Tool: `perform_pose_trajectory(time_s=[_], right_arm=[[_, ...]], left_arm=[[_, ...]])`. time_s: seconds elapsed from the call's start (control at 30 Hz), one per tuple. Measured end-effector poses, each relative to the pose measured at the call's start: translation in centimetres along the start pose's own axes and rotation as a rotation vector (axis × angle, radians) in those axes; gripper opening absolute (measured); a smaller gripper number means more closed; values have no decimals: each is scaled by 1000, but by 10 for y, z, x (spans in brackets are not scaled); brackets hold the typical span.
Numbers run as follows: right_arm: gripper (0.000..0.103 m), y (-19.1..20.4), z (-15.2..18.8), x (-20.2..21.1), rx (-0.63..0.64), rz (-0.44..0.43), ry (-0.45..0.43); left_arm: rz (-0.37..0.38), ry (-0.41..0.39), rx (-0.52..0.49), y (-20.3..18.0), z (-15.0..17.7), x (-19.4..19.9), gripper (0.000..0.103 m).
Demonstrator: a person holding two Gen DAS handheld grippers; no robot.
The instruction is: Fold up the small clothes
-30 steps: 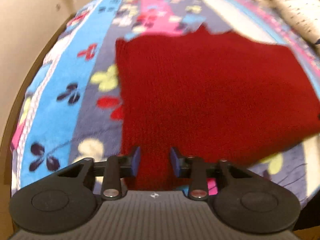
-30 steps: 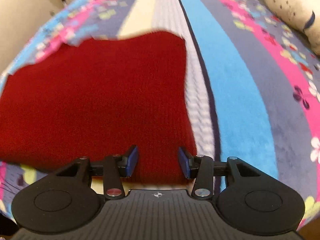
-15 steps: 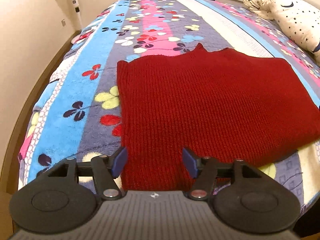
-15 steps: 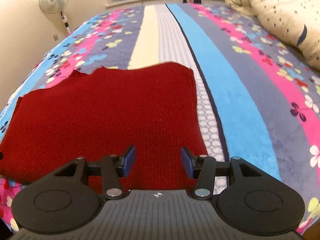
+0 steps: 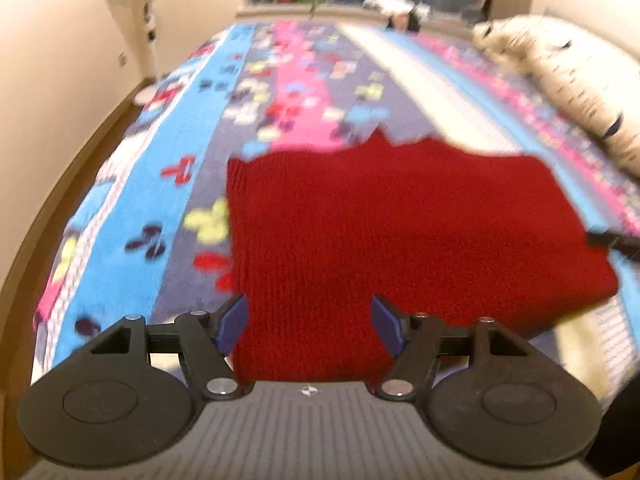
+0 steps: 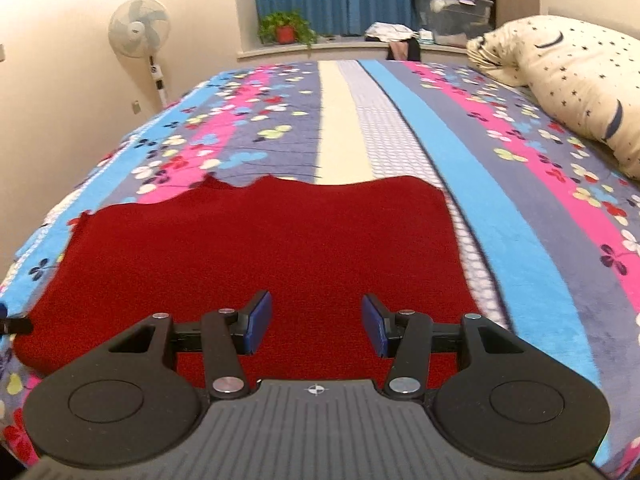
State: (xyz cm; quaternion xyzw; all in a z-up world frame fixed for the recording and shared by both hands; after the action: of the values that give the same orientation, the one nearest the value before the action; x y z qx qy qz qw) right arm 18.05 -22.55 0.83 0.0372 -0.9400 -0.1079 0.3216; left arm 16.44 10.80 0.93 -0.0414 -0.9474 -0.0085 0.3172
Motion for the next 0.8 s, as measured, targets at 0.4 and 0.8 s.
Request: perform_pose_trajectory(time_s=[0.4,0.8], right_arm=[[23,64,0,1,73,-168,-36],[50,180,42,5,409,-447,-80]], left_arm=[[-152,-32,87,64,-21,-17,68],[-210,37,207,88,-14,-27,68]])
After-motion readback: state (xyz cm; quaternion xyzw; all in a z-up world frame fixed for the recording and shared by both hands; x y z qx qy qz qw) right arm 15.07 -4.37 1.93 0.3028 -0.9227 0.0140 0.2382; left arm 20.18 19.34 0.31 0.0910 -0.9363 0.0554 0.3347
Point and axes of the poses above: each gripper's, at about its wrist camera, not at the fingertips, and x roughly against the way its jaws point, y to its left, z to its underside, the point moved 5 cm from there along -x, roughly the way its jaws point, and after that the axes turned 11 degrees about -y, right-handed, at the moved point
